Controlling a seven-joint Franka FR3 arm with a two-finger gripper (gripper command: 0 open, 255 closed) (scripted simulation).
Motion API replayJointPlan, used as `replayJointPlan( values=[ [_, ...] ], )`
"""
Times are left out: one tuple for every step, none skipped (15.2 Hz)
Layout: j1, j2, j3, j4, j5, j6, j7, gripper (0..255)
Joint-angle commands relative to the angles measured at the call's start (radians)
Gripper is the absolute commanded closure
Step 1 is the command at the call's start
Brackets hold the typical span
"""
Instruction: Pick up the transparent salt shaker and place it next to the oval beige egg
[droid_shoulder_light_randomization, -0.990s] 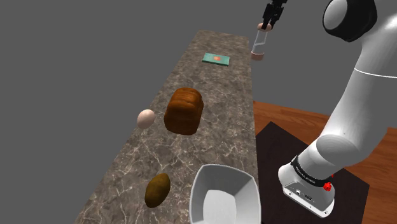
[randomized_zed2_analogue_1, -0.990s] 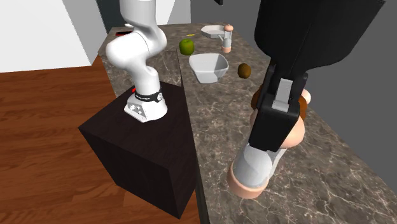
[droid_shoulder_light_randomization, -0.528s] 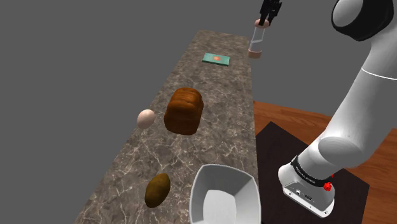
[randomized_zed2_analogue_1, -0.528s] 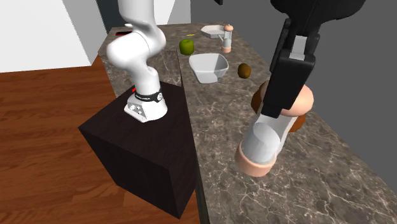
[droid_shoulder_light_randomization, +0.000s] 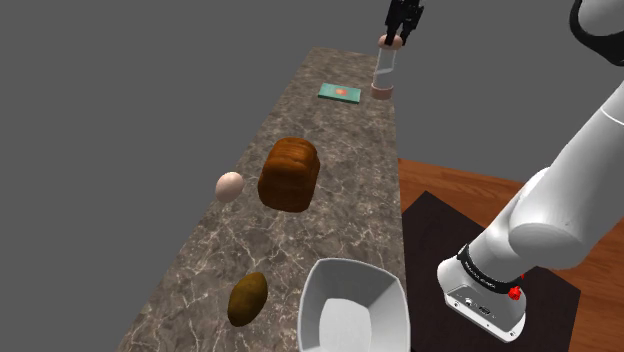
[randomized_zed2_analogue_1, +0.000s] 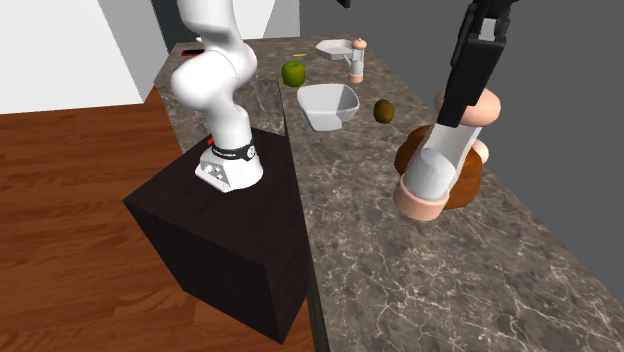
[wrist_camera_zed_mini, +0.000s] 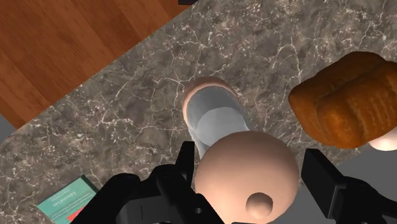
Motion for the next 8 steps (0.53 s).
replayJointPlan(
  values=[
    [0.032,-0.044,0.026,-0.050,-0.016,0.019,0.056,255],
    [0.047,-0.058,0.039,-0.067,-0.020,0.026,0.083,255],
    [0.060,-0.071,0.052,-0.082,-0.024,0.033,0.109,255],
    [0.073,-0.082,0.065,-0.095,-0.027,0.040,0.135,255],
    [0.086,-0.093,0.079,-0.108,-0.029,0.046,0.161,255],
    [0.098,-0.102,0.093,-0.119,-0.030,0.052,0.186,255],
    [0.110,-0.110,0.106,-0.128,-0.031,0.058,0.211,255],
    [0.122,-0.116,0.120,-0.136,-0.031,0.064,0.236,255]
  ],
)
